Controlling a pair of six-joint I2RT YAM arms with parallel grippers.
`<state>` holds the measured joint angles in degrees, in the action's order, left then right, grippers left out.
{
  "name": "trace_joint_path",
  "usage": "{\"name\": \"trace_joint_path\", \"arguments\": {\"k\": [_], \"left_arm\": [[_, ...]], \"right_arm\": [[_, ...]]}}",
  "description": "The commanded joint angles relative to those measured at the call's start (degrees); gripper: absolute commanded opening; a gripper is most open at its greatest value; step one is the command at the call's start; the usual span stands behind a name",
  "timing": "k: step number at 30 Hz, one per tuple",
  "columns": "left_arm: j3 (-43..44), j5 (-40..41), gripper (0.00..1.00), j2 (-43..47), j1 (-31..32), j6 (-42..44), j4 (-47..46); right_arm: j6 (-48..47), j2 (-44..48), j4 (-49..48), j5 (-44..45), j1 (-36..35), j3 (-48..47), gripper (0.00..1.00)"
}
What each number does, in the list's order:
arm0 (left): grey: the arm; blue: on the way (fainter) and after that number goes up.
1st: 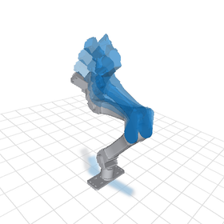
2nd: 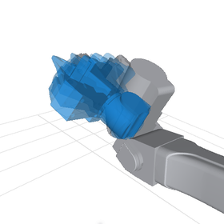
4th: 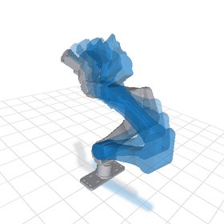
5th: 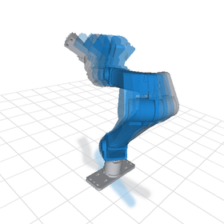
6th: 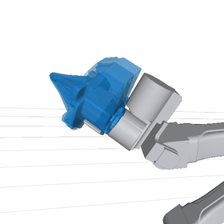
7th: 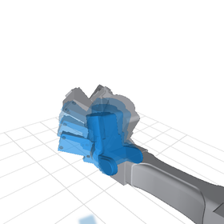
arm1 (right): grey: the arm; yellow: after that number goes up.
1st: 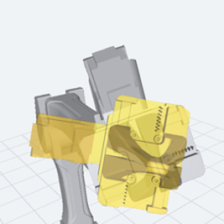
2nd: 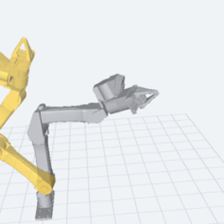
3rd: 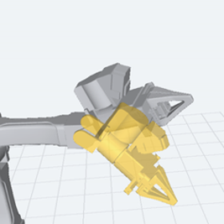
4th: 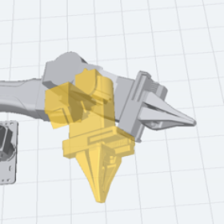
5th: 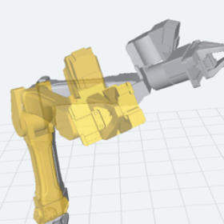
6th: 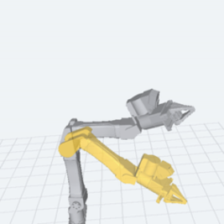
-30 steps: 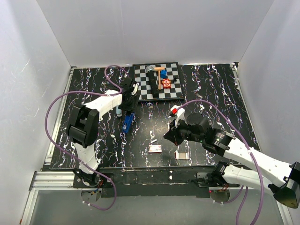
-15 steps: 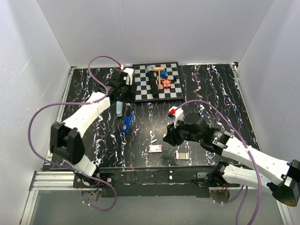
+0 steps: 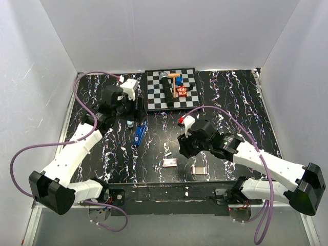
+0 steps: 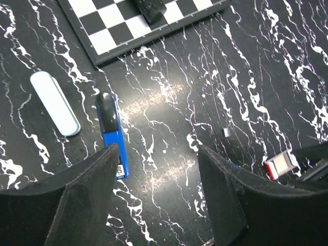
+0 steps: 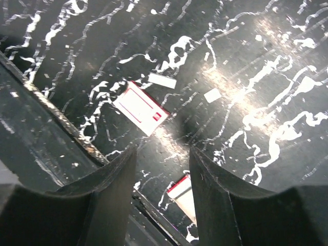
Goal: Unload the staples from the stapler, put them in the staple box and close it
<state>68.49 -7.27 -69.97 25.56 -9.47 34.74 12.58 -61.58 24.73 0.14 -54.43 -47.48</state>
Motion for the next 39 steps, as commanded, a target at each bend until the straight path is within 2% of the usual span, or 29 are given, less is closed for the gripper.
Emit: {"name": "trace_joint_path", "arguments": {"k": [1,8,14,20,25,36,39], "left_arm": [[-3.18,-5.99,0.63,3.96,-0.16,-0.63,-0.11],[-8.19,-8.29,0.63,6.34,0.19,-0.19,-2.04],[-12.58,-11.19,0.63,7.57,0.19,0.07,-5.91],[-15.66,-10.92,0.63,9.06,0.19,-0.54,-7.93],[-16.81,-8.73,0.63,11.08,0.19,-0.72,-8.29],[-17.42,-6.18,0.64,12.93,0.19,-1.25,-8.20],[-17.43,-5.57,0.64,13.02,0.19,-1.16,-8.20]], "right_arm": [[0.77,-0.91,6.54,7.41,0.21,-2.97,0.54],[8.07,0.85,13.94,11.64,0.29,-0.07,0.54],[5.98,0.33,11.22,8.12,0.38,1.26,0.55],[-0.70,-10.38,13.32,6.89,0.38,-6.64,0.60],[-3.44,-18.30,12.98,7.42,0.38,-11.22,0.60],[-1.95,-28.94,10.87,5.92,0.38,-18.34,0.56],[-0.19,-31.05,9.90,6.36,0.38,-20.19,0.51]]}}
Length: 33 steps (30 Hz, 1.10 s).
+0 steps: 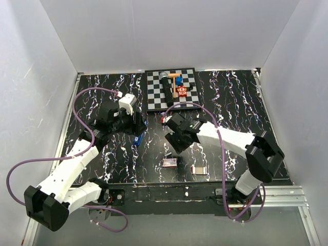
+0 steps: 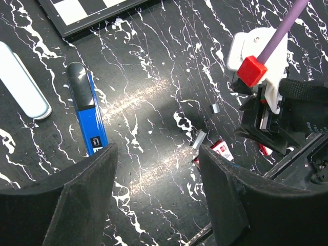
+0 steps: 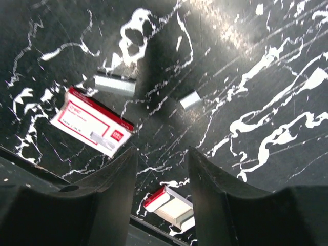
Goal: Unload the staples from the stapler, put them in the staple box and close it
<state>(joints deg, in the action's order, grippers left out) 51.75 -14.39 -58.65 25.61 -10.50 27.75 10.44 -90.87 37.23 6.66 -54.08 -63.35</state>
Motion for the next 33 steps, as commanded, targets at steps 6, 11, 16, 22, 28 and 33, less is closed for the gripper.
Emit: {"name": "trace_joint_path", "arguments": {"k": [6,11,16,22,28,33], "left_arm": [[-0.94,3.49,0.64,2.31,0.15,-0.40,-1.29],[-1.21,4.46,0.64,2.67,0.15,-0.57,-1.38],[-1.12,4.46,0.64,2.49,0.15,-0.66,-1.38],[-1.12,4.81,0.64,2.84,0.15,-0.75,-1.38],[-1.30,5.08,0.64,3.28,0.15,-0.75,-1.38],[-1.30,5.16,0.64,3.55,0.15,-0.66,-1.38]], "right_arm": [[4.59,-7.12,-3.13,-1.73,0.03,-8.36,0.20],[6.52,-10.37,-3.75,-2.44,0.03,-9.95,0.01],[7.05,-13.01,-3.57,-2.70,-0.06,-11.79,0.01],[7.40,-15.47,-3.75,-3.67,0.03,-12.85,0.01],[7.67,-17.32,-2.61,-3.40,0.03,-14.26,0.01],[7.58,-17.93,-1.29,-4.46,0.03,-14.60,0.01]]}}
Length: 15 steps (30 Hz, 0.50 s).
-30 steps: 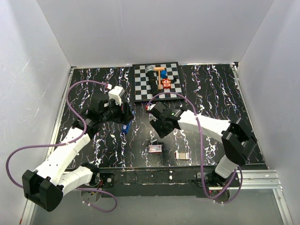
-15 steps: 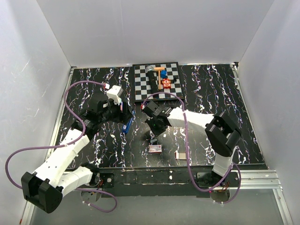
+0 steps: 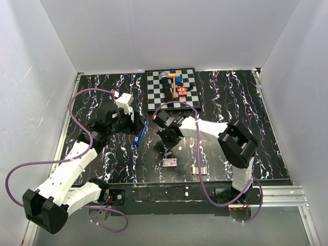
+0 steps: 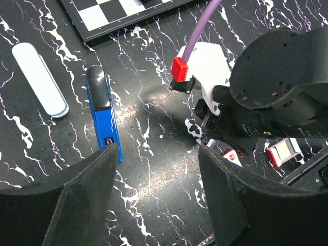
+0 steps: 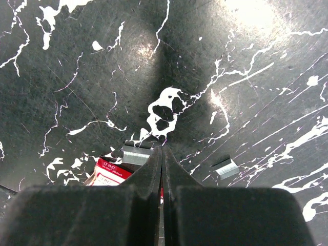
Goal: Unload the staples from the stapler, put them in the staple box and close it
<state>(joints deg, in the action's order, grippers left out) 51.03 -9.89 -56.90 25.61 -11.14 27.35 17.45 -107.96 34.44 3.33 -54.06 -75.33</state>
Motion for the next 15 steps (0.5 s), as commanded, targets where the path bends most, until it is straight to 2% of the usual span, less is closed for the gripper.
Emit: {"name": "trace_joint_path", "arguments": {"k": [1,15], "left_arm": [[-0.66,0.57,0.64,1.80,0.15,-0.03,-0.99],[-0.75,0.66,0.64,2.85,0.15,-0.03,-0.99]], "right_arm": [[0.56,-1.02,1.86,-1.22,0.10,-2.80,0.01],[0.56,-1.29,3.71,-1.75,0.01,-2.28,0.01]]}}
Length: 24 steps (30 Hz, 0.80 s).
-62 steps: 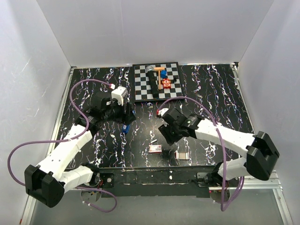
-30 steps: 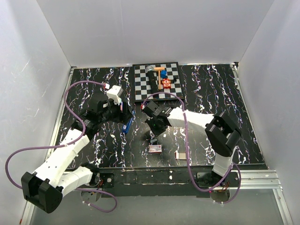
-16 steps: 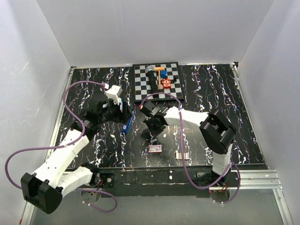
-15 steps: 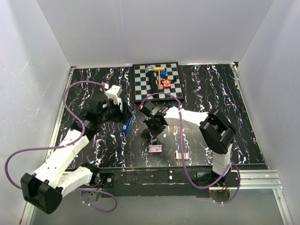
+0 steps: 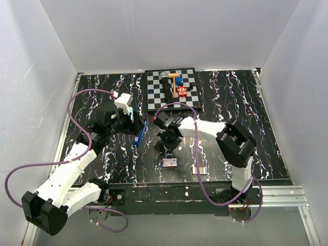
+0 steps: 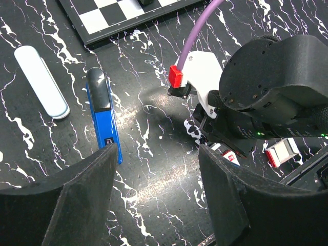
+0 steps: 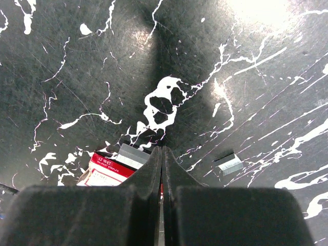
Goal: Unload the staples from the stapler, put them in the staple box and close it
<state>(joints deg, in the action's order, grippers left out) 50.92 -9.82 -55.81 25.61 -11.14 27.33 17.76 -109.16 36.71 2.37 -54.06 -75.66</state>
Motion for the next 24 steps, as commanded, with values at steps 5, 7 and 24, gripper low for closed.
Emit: {"name": "trace_joint_path", "arguments": {"k": [5,7,24], "left_arm": [[-0.73,0.60,0.64,2.11,0.15,-0.03,-0.96],[-0.73,0.60,0.64,2.11,0.15,-0.03,-0.96],[-0.73,0.60,0.64,2.81,0.15,0.06,-0.96]], "right_arm": [[0.17,0.00,2.23,-1.58,0.01,-1.60,0.01],[0.43,0.27,2.23,-1.93,0.01,-1.42,0.01],[2.37,8.18,2.40,2.72,-0.34,0.60,0.04]]}}
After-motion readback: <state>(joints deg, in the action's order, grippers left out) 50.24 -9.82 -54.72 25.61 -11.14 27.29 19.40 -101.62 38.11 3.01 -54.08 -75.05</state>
